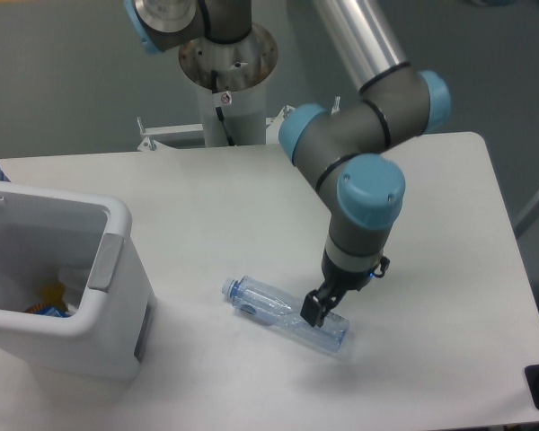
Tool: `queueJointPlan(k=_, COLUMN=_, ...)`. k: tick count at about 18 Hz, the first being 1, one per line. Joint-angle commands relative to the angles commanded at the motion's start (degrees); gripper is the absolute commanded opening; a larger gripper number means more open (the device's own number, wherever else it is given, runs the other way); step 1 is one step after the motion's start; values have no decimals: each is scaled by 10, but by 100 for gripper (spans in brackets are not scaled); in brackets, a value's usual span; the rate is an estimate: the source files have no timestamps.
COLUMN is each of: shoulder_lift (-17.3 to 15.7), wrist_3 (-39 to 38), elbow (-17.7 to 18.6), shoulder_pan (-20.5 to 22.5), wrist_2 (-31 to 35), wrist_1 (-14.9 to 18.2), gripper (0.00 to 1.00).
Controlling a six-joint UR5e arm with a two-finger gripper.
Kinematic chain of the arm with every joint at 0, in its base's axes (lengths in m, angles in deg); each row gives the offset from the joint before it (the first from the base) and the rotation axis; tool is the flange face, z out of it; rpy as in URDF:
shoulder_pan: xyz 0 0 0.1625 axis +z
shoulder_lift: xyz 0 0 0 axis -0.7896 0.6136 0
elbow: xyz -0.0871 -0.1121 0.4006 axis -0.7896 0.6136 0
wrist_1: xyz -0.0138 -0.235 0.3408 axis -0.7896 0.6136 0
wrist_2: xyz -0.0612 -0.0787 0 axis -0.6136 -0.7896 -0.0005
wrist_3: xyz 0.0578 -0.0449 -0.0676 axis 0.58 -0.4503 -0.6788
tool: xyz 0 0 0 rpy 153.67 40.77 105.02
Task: Place the trash in the trash can
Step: 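Lower the gripper onto the bottle's bottom end and close it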
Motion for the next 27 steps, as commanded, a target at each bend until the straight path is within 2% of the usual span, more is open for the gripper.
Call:
queueJointPlan(k=3, shoulder_lift=20, wrist_3=-11, elbow=-18, shoulder_pan=-6, wrist_2=21, wrist_1=0, gripper=100)
queueJointPlan(k=6, shoulder_lift=45, wrist_3=-54, elbow=-41, shoulder_pan=-12, wrist_2=50, wrist_1=1, gripper=100)
queueJointPlan(k=20, shoulder_lift=70, wrist_3=-90, elbow=-34, shoulder_pan=-30, wrist_2=77, wrist_1=-1, gripper=100)
queueJointPlan(k=23, shoulder_lift=80, wrist_3=-99, elbow=-38, shoulder_pan=-38, wrist_2=100, wrist_1=-1, gripper=100)
queueJointPlan(k=25, shoulder_lift=89, wrist_3=-106, elbow=-43, shoulder_pan=-40, wrist_2=120, wrist_1=0, gripper=95)
queueJointPlan(k=27, shoulder_lift=91, wrist_3=-107, elbow=-44, shoulder_pan=-42, wrist_2=124, wrist_1=0, gripper=86)
